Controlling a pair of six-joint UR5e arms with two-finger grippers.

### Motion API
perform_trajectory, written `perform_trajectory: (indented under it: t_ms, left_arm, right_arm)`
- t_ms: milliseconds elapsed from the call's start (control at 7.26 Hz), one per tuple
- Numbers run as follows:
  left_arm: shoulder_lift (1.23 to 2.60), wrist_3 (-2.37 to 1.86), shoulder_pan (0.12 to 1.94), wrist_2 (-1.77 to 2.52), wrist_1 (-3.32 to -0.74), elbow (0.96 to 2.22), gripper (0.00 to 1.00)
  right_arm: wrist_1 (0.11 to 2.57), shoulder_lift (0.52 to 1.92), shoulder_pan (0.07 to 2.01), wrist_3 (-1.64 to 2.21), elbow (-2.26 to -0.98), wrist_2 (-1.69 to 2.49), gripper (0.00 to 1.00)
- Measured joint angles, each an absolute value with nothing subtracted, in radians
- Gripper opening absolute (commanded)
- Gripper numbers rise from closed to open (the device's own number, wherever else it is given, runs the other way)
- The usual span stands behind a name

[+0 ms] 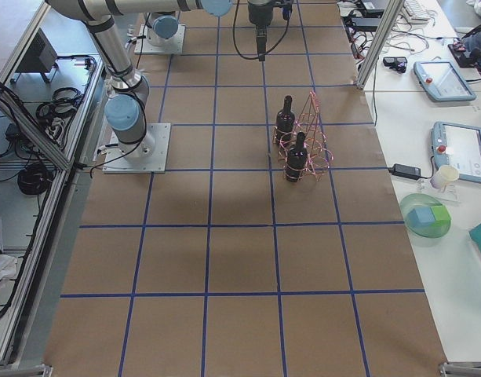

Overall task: Place wine into wine basket
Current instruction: 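Close the left gripper on the bottle neck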

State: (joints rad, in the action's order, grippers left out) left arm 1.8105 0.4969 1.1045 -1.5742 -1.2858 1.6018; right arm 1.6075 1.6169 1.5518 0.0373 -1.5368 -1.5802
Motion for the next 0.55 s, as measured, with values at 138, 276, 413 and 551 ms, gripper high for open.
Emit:
perform_trajectory:
  t_ms: [138, 276, 413, 551]
  left_arm:
    - [1.81, 0.497, 1.105, -1.574, -1.286, 1.602, 0.08]
    - [1.809, 0.496, 1.104, -1.574, -1.287, 1.6, 0.0]
    - [1.806, 0.496, 1.104, -1.574, -1.289, 1.599, 0.0]
    - [1.797, 0.494, 1.109, -1.575, -1.295, 1.597, 0.0]
  right_arm:
    - [1.607, 1.618, 1.552, 0.037, -1.537, -1.583, 1.0]
    - [1.605, 1.618, 1.552, 0.038, -1.538, -1.585, 1.0]
    - [1.603, 1.619, 1.552, 0.039, -1.537, -1.589, 1.0]
    - [1.602, 1.619, 1.552, 0.039, -1.537, -1.594, 1.0]
